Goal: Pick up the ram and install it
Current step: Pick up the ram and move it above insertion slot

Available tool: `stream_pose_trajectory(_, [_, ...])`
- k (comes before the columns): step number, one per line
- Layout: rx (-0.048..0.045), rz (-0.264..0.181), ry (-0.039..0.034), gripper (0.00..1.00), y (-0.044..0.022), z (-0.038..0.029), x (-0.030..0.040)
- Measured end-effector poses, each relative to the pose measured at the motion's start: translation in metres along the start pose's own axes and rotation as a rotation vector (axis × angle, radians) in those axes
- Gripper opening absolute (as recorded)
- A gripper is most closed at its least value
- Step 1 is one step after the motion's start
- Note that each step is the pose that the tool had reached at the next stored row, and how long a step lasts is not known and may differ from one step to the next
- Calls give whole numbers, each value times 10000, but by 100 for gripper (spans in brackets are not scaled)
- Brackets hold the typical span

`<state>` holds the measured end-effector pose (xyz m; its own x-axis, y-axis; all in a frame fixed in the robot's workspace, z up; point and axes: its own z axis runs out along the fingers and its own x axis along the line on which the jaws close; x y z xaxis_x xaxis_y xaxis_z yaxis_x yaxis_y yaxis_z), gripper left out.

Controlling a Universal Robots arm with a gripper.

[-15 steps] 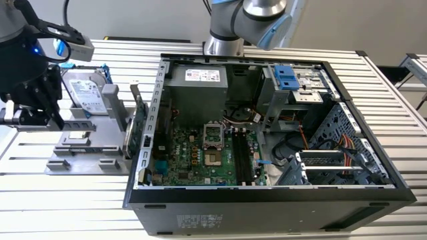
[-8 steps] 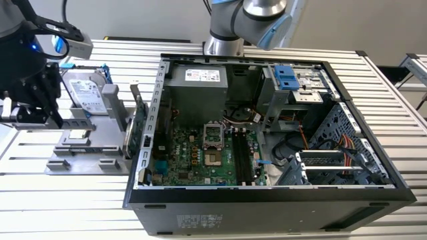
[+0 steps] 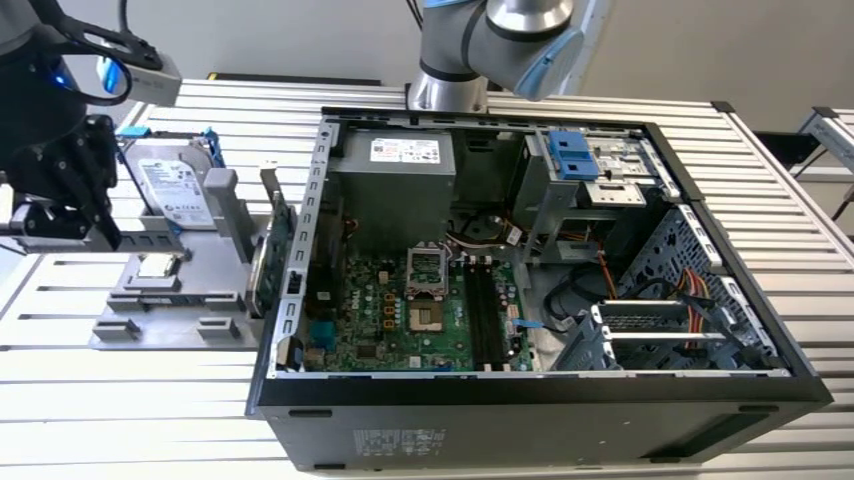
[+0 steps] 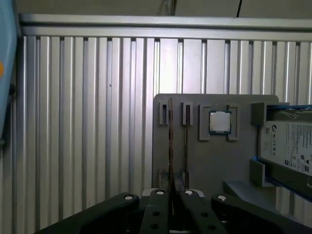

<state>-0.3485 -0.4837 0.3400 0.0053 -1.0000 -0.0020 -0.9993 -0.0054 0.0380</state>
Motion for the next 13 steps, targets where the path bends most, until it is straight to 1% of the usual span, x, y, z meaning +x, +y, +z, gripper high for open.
stream_pose_trajectory(13, [0,43,-2,0,6,-167,0])
